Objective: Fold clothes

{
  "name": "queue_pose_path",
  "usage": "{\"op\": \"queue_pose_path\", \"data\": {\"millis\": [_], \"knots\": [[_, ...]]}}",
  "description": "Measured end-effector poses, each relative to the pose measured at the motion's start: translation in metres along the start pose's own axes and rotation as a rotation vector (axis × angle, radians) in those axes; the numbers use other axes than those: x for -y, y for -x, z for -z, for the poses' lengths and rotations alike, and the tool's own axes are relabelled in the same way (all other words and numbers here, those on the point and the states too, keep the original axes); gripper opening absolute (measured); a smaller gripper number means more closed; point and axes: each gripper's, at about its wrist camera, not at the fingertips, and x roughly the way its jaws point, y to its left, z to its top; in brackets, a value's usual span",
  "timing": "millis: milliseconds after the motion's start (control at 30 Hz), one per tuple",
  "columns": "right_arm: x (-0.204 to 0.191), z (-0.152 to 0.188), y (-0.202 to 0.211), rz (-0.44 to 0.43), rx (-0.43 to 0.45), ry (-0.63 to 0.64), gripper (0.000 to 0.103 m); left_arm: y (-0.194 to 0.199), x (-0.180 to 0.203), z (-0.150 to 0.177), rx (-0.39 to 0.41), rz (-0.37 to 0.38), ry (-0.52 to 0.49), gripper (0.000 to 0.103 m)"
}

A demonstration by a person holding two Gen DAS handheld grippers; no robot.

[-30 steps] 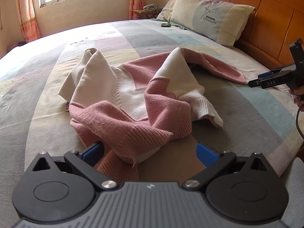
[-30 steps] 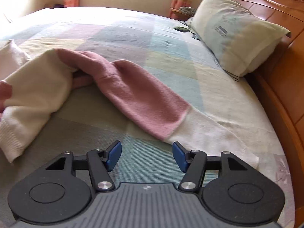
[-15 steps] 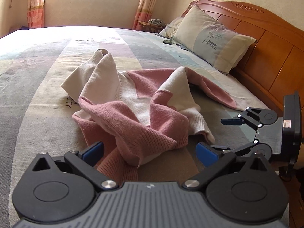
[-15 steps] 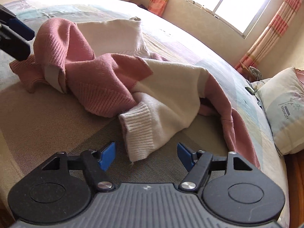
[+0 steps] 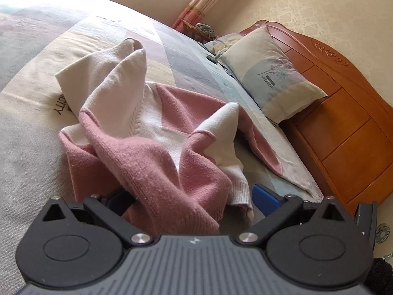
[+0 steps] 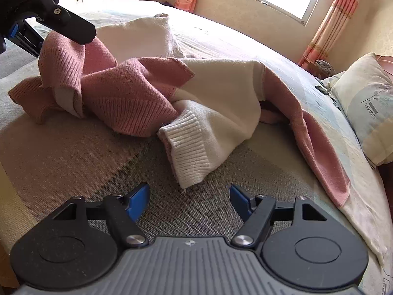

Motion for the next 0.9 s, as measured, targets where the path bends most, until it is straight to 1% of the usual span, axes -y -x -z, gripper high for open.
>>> {"op": "queue_pose_path", "data": {"millis": [33, 100, 167, 200, 233, 300, 400, 467, 567, 633, 667, 700, 733, 767, 833, 900], "knots": [[-0.002, 0.0, 0.0, 0.018, 0.007, 0.021, 0.076, -0.003, -0.007, 0.002, -0.007, -0.009, 0.04, 0.096], [-0.01, -0.003, -0.002, 0.05, 0.029, 0.073, 0.076, -0.011, -0.028, 0.008, -0.026, 0.005, 0.155, 0.094], [-0.019, -0.007, -0.006, 0.081, 0.053, 0.128, 0.076, -0.014, -0.051, 0.016, 0.001, 0.056, 0.295, 0.09], [-0.024, -0.009, -0.009, 0.101, 0.065, 0.16, 0.076, -0.013, -0.059, 0.018, 0.019, 0.083, 0.344, 0.09], [-0.03, -0.01, -0.013, 0.128, 0.076, 0.198, 0.074, -0.011, -0.065, 0.019, 0.037, 0.11, 0.391, 0.089], [-0.041, -0.011, -0.022, 0.186, 0.087, 0.277, 0.071, -0.009, -0.073, 0.018, 0.047, 0.129, 0.444, 0.087], [-0.053, -0.011, -0.033, 0.269, 0.102, 0.377, 0.064, -0.003, -0.071, 0.016, 0.066, 0.137, 0.446, 0.087], [-0.054, -0.011, -0.034, 0.313, 0.117, 0.409, 0.054, 0.002, -0.066, 0.015, 0.077, 0.185, 0.448, 0.087], [-0.051, -0.012, -0.033, 0.359, 0.133, 0.445, 0.052, 0.0, -0.06, 0.01, 0.068, 0.237, 0.425, 0.087], [-0.05, -0.013, -0.036, 0.377, 0.135, 0.476, 0.052, -0.002, -0.057, 0.008, 0.057, 0.212, 0.41, 0.087], [-0.052, -0.014, -0.038, 0.371, 0.136, 0.493, 0.049, -0.003, -0.055, 0.007, 0.052, 0.197, 0.403, 0.087], [-0.052, -0.015, -0.038, 0.352, 0.137, 0.505, 0.043, 0.0, -0.055, 0.007, 0.054, 0.204, 0.402, 0.087], [-0.051, -0.017, -0.037, 0.335, 0.129, 0.502, 0.02, 0.003, -0.055, 0.006, 0.057, 0.214, 0.401, 0.087], [-0.048, -0.02, -0.034, 0.332, 0.125, 0.493, 0.011, 0.006, -0.054, 0.005, 0.061, 0.224, 0.4, 0.087], [-0.039, -0.025, -0.023, 0.334, 0.139, 0.472, 0.01, 0.015, -0.053, 0.001, 0.07, 0.231, 0.38, 0.087], [-0.023, -0.031, -0.001, 0.339, 0.163, 0.418, 0.009, 0.025, -0.051, -0.003, 0.082, 0.228, 0.352, 0.087]]}}
